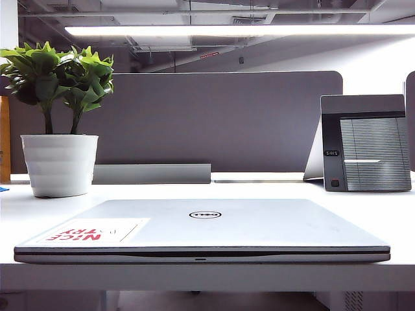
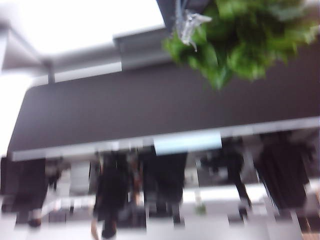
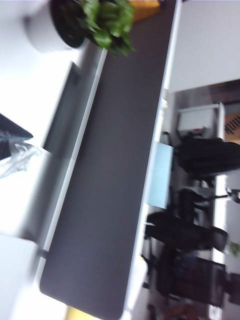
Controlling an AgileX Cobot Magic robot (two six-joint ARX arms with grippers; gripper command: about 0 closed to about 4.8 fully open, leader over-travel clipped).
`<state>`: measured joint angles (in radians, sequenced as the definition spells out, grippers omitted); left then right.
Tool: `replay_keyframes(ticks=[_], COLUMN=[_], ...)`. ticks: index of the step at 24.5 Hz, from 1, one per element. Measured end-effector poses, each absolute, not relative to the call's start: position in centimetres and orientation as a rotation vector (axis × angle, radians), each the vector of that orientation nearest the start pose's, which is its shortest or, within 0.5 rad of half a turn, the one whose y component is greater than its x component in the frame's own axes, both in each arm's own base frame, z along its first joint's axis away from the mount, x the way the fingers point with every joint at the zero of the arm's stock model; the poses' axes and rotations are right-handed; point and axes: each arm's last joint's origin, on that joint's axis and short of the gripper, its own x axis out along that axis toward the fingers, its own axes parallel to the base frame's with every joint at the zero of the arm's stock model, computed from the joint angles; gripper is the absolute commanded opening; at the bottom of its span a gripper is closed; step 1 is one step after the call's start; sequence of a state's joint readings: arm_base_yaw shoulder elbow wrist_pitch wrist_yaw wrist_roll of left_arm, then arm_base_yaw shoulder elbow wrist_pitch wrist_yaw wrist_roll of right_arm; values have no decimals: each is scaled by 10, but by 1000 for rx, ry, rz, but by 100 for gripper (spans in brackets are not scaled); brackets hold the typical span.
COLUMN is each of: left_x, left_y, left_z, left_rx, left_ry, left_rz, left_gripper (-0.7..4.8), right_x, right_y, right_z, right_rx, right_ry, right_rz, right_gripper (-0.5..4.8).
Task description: Close the laptop lid.
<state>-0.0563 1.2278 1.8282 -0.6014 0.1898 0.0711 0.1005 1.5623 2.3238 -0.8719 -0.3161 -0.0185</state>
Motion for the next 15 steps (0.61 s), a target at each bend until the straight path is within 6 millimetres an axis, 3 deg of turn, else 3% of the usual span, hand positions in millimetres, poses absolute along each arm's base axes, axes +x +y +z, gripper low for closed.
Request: replay_keyframes(ticks=[5,15], left_x=[196,194], left_y=[-17,-17], left_z=[529,531], left_rx=[67,-1], left_ry=[86,81], left_rz=[-249,-256], left_gripper=[-5,-5], right_x=[255,255], right_y=[33,33], right_z=[556,557], right_rx=[6,18], right_ry=[207,198], right_rz=[401,402], right_gripper=[-5,-5])
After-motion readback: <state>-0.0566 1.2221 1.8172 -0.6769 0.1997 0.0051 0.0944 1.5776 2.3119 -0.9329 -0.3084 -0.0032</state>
